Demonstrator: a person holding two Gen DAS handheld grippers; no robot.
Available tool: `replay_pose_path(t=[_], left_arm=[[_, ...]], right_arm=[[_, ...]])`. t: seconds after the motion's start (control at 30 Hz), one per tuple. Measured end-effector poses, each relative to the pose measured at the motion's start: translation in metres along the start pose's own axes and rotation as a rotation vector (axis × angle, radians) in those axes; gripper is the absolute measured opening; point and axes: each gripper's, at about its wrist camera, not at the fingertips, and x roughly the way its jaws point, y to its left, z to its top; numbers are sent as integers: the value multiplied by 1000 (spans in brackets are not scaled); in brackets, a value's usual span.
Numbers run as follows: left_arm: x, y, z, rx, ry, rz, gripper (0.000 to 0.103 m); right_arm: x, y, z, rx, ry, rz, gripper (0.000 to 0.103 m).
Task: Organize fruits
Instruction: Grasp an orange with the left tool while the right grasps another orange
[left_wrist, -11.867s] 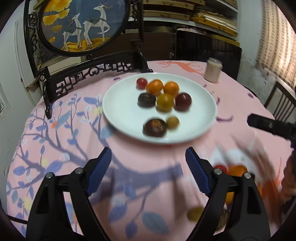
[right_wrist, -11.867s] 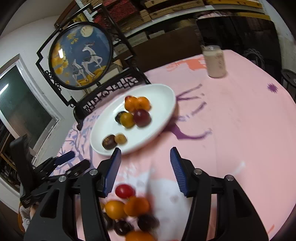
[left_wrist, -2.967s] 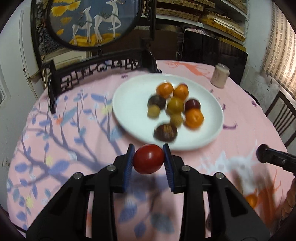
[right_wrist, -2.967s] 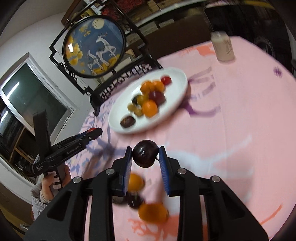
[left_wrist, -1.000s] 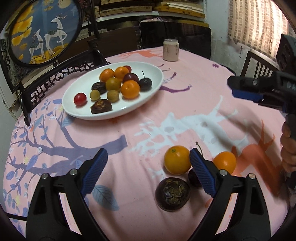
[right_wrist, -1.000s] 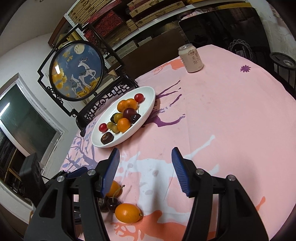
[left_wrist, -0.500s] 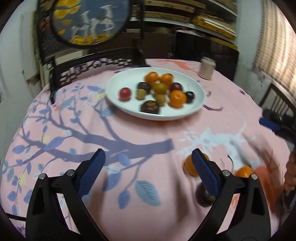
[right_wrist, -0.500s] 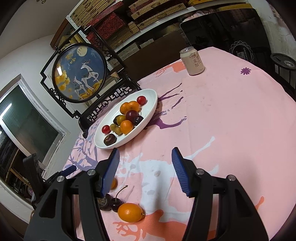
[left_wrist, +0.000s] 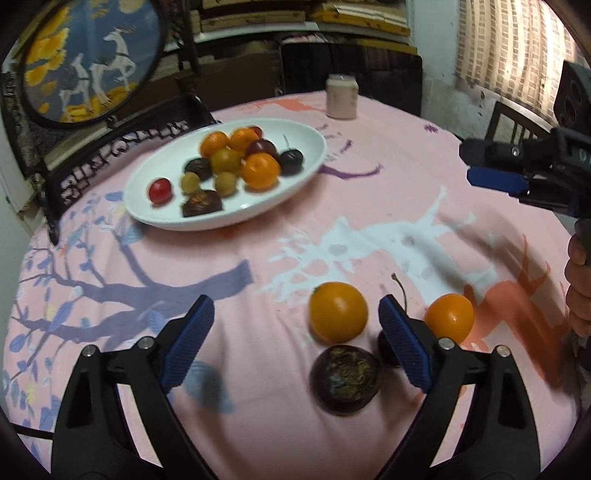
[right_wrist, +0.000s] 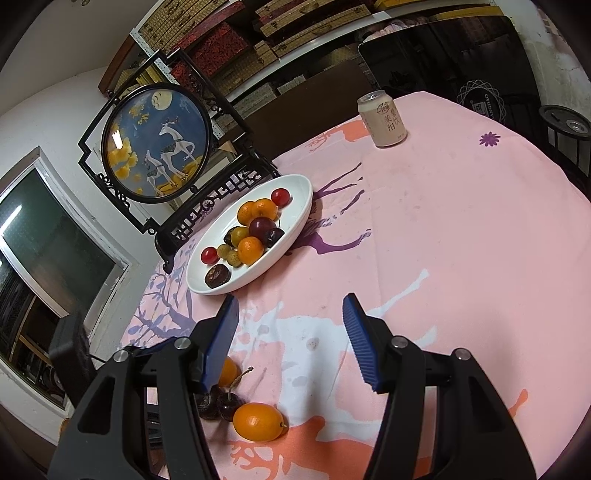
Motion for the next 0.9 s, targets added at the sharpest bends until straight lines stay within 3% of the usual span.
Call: replay_pose_path(t=[0.07, 0.17, 0.27, 0.47, 0.53, 0.67, 0.77, 0.9], left_arm=[[8, -3, -1, 8, 27, -3, 75], [16, -4, -2, 1, 65, -71, 55], [17, -7, -3, 7, 68, -91, 44], [17, -4, -2, -11, 60, -94, 37], [11, 9, 0, -50, 39, -72, 37], [0, 46, -2, -151, 10, 59, 37], [1, 63, -3, -220, 20, 73, 37], [2, 66, -3, -231, 26, 89, 37]], right_arm=[[0, 0, 0, 0, 1, 0, 59], [0, 0, 0, -1, -1, 0, 59], [0, 0, 0, 0, 1, -1, 59], [2, -1, 0, 0, 9, -8, 59], [2, -2, -2, 2, 17, -11, 59], [-2, 2, -24, -24, 59, 0, 59], [-6, 10, -43, -71, 89, 3, 59], [-6, 26, -60, -157, 115, 0, 59]])
